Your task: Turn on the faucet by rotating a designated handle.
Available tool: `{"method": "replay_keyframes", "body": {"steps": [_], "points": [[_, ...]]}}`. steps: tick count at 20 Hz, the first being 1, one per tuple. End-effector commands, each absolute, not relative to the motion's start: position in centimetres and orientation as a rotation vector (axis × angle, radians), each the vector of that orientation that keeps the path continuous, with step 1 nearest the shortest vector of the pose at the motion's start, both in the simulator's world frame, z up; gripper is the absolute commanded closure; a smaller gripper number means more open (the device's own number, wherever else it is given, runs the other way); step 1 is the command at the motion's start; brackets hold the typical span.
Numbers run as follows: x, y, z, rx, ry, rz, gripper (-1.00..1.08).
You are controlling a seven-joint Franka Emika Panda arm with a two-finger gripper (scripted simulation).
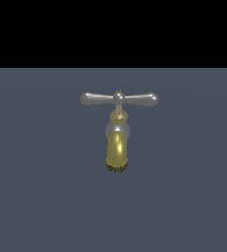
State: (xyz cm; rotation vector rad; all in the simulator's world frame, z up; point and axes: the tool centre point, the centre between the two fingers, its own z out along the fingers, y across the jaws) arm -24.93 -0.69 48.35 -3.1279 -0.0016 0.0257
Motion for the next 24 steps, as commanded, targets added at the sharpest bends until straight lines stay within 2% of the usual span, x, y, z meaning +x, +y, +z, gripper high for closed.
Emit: {"method": "replay_keyframes", "body": {"steps": [1,12,24], "points": [[-24.9,-0.7,48.4,-3.128,-0.002,0.026,1.08],[-24.7,-1.7,47.0,-3.126,-0.112,0.025,1.08],[-23.4,-4.9,42.6,-3.094,-0.474,0.023,1.08]]}}
